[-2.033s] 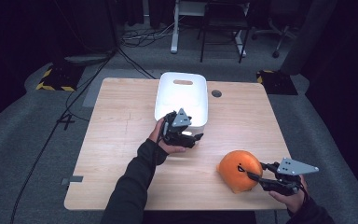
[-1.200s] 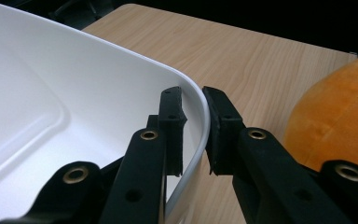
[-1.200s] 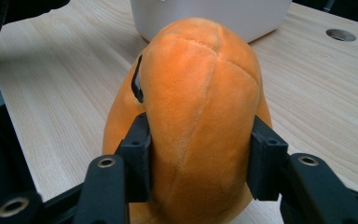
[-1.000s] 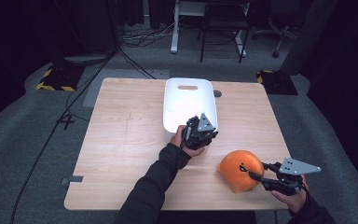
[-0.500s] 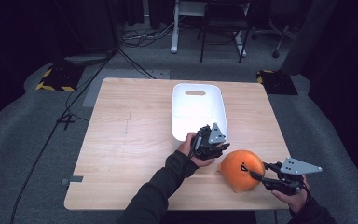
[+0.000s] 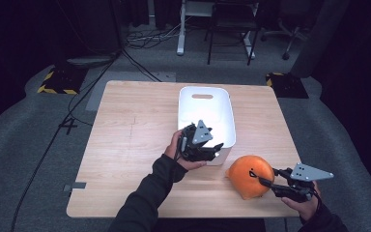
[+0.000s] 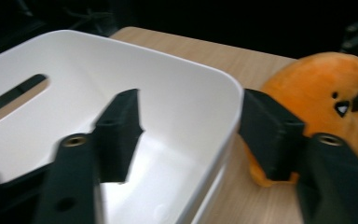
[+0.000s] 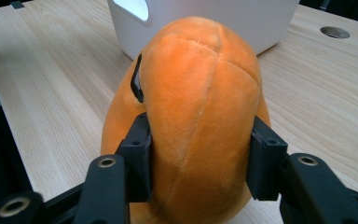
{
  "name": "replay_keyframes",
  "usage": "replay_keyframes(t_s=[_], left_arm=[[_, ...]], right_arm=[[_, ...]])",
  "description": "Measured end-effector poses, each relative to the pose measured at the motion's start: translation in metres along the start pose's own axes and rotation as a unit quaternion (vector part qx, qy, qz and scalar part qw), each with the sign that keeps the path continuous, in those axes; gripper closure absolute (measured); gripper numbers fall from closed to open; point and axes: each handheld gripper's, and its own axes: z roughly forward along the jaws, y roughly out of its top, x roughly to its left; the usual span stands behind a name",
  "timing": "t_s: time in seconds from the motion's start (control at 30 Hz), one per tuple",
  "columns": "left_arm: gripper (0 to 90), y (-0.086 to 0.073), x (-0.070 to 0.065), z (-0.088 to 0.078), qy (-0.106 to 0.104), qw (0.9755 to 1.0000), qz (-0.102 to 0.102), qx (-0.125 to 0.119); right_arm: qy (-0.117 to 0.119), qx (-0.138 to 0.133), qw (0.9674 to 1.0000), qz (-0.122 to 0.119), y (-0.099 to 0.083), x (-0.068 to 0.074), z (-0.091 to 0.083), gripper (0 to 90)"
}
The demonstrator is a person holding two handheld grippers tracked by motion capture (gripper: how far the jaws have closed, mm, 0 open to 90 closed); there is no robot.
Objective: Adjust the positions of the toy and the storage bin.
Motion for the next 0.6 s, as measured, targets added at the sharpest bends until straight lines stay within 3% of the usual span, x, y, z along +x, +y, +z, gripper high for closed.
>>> replay_keyframes(t_s=[0.03,0.13,0.17,0.33,0.37,0.47,0.6], left_arm=[[31.1,0.000,0.000,0.000,0.000,1.0000,0.000,0.000],[23.9,-0.003,0.012,-0.015,0.027,0.9995,-0.014,-0.006],[22.7,-0.004,0.018,-0.023,0.039,0.9987,-0.029,-0.012],[21.3,-0.010,0.036,-0.040,0.076,0.9961,-0.041,-0.019],[21.2,-0.010,0.036,-0.040,0.076,0.9961,-0.041,-0.019],[20.6,-0.020,0.054,-0.041,0.082,0.9955,-0.046,-0.009],[19.7,-0.033,0.072,-0.038,0.081,0.9935,-0.080,-0.001]], right_arm=[[0.000,0.000,1.0000,0.000,0.000,0.000,0.000,51.9],[0.000,0.001,1.0000,0.001,0.000,0.001,0.000,51.9],[0.000,0.001,1.0000,0.002,0.000,0.000,0.000,51.9],[0.000,0.001,1.0000,0.002,0.000,0.001,0.000,51.9],[0.000,0.001,1.0000,0.002,0.000,0.001,0.000,51.9],[0.000,0.001,1.0000,0.003,0.000,0.001,0.000,51.9],[0.001,0.001,1.0000,0.004,0.000,0.001,0.000,51.9]])
